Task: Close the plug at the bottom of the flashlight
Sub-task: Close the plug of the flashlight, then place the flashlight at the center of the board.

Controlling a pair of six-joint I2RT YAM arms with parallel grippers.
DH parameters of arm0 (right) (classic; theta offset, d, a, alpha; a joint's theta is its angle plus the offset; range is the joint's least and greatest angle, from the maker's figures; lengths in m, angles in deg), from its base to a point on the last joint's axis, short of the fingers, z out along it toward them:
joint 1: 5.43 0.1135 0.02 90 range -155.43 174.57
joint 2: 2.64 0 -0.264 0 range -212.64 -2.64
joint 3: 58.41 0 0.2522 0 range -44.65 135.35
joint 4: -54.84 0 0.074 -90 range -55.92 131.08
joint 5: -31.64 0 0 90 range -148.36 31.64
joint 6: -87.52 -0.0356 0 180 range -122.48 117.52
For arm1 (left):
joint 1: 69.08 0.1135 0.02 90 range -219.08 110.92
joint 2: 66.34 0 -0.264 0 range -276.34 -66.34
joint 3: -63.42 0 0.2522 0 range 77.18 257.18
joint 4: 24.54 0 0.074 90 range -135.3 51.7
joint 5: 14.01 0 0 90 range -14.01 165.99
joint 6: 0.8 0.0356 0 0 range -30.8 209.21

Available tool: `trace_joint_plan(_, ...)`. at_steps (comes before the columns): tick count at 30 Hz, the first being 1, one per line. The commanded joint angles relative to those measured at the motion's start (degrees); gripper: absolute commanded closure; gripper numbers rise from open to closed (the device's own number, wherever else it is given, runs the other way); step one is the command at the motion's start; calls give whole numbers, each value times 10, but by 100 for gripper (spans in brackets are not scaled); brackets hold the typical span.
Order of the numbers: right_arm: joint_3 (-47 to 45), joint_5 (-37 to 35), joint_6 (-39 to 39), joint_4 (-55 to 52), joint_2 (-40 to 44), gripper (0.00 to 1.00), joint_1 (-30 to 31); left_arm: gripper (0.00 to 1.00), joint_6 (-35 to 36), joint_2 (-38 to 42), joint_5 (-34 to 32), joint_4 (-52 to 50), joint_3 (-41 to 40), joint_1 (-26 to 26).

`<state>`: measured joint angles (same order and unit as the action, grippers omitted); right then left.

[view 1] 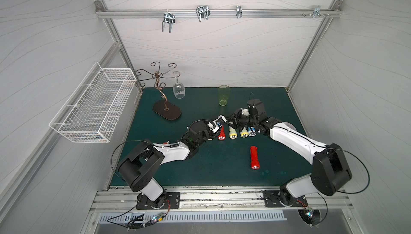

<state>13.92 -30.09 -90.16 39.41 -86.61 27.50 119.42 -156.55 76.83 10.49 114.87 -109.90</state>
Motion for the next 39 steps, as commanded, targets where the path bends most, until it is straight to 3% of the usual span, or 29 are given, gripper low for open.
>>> trace_joint_plan(1, -13, -11, -8, 6, -7, 81, 13, 100, 4, 11, 39, 86, 22, -15)
trace_joint_plan(8, -20, -20, -5, 8, 8, 93, 5, 100, -1, 14, 32, 86, 21, -15)
trace_joint_plan(19, -64, -30, 10, 4, 67, 92, -34, 100, -8, 30, -11, 70, 9, -15)
trace_joint_plan(25, -81, -38, 51, 3, 95, 92, -62, 100, -57, 63, -88, -33, 34, -14)
trace_joint_plan(32, -52, -48, 191, -20, 95, 89, -90, 100, -157, 116, -144, -233, 94, -15)
trace_joint_plan(39, 21, -50, 411, -99, 70, 72, -99, 100, -284, 147, -239, -399, 122, -14)
